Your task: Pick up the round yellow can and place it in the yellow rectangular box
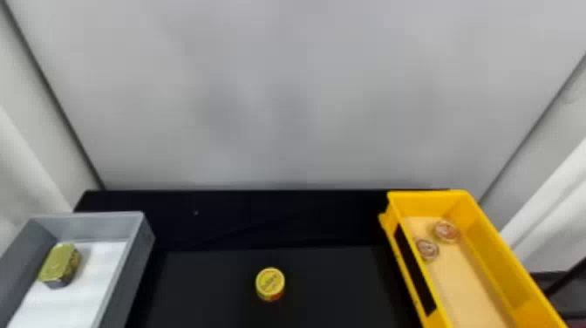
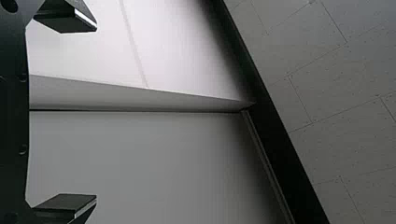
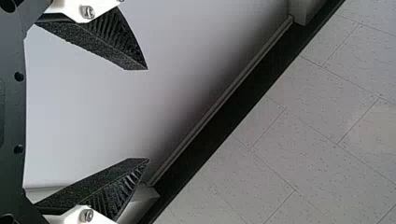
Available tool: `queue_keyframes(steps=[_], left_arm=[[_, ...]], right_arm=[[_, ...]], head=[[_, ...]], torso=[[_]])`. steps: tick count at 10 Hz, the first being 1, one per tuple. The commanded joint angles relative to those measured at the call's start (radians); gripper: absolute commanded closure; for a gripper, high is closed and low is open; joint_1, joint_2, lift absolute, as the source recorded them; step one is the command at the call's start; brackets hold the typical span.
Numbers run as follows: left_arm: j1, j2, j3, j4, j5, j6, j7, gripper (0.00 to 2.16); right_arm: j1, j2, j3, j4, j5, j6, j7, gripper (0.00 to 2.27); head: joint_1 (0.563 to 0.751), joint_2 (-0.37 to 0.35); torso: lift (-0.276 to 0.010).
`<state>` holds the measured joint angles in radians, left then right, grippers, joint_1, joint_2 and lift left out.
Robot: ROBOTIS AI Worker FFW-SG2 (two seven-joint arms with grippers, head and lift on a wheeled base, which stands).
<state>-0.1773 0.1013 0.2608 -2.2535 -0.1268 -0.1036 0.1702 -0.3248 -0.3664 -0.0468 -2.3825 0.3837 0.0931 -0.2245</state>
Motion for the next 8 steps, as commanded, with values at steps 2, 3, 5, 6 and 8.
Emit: queue_keyframes(steps=[2,3,5,6,8], left_arm=[[0.001,0.0,0.0,0.0,-0.002,-0.001,0.0,0.01],[0.002,0.0,0.002,0.0,-0.004,-0.001,0.0,0.01],[-0.001,0.0,-0.001,0.0,-0.004,-0.001,0.0,0.01],[-0.001,0.0,-0.001,0.0,-0.004,-0.001,0.0,0.01],[-0.001,0.0,-0.003,0.0,-0.002,-0.001,0.0,0.01]], right_arm=[[0.001,0.0,0.001,-0.001,-0.002,0.004,0.001,0.07],[0.001,0.0,0.001,-0.001,-0.002,0.005,0.001,0.08],[0.001,0.001,0.001,-0.001,-0.003,0.005,-0.003,0.08],[0.001,0.001,0.001,-0.001,-0.003,0.005,-0.003,0.08],[0.001,0.001,0.004,0.0,-0.003,0.004,-0.003,0.08]], head=[[0.694,-0.078],[0.694,-0.078],[0.694,-0.078],[0.694,-0.078],[0.694,-0.078]], torso=[[-0.002],[-0.002],[-0.002],[-0.002],[-0.002]])
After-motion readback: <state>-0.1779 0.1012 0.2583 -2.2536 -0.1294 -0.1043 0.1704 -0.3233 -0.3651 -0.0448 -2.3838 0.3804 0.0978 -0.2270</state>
